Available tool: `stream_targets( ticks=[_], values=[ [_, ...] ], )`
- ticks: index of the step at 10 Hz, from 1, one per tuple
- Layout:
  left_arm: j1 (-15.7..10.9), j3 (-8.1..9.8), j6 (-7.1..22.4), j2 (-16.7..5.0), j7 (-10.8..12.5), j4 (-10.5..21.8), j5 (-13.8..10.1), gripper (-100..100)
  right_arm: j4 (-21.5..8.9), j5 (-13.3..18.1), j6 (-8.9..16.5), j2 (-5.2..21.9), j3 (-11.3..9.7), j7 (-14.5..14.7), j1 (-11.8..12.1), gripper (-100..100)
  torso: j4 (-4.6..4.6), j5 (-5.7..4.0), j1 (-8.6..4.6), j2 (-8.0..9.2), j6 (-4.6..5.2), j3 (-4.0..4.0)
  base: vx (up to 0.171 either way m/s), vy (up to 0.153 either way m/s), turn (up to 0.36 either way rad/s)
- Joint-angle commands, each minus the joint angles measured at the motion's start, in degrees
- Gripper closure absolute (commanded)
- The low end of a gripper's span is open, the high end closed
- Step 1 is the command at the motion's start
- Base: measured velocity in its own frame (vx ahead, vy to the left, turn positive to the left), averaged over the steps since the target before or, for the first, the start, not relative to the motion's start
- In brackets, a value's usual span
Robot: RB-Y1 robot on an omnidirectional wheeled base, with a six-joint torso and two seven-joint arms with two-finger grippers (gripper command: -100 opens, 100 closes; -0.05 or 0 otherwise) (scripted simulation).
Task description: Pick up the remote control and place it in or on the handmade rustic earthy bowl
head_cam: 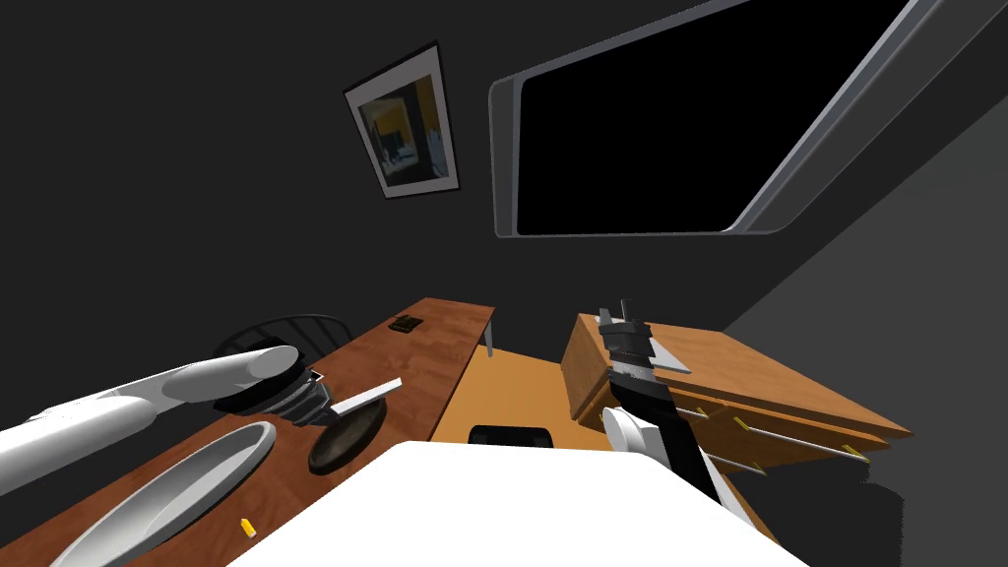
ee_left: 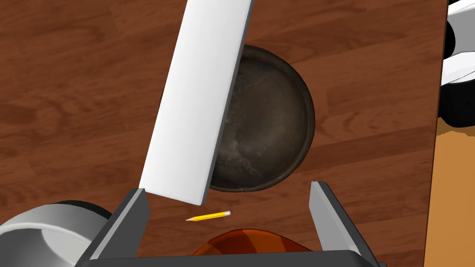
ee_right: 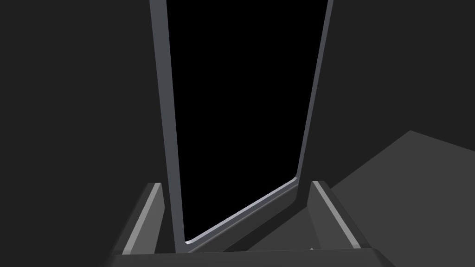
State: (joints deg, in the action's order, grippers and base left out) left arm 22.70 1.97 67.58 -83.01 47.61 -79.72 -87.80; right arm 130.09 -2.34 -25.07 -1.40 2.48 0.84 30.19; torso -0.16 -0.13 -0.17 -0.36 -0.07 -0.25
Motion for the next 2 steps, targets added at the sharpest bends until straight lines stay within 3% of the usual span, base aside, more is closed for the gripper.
stream_targets(
  ticks=[1, 2],
  values=[
    [0.0, 0.0, 0.0, 0.0, 0.0, 0.0, 0.0, 0, 0.0, 0.0, 0.0, 0.0, 0.0, 0.0, 0.0, 0, 0.0, 0.0, 0.0, 0.0, 0.0, 0.0, 0.0, 0.0, 0.0],
    [0.0, 0.0, 0.0, 0.0, 0.0, 0.0, 0.0, 0, 0.0, 0.0, 0.0, 0.0, 0.0, 0.0, 0.0, 0, 0.0, 0.0, 0.0, 0.0, 0.0, 0.0, 0.0, 0.0, 0.0]
  ],
)
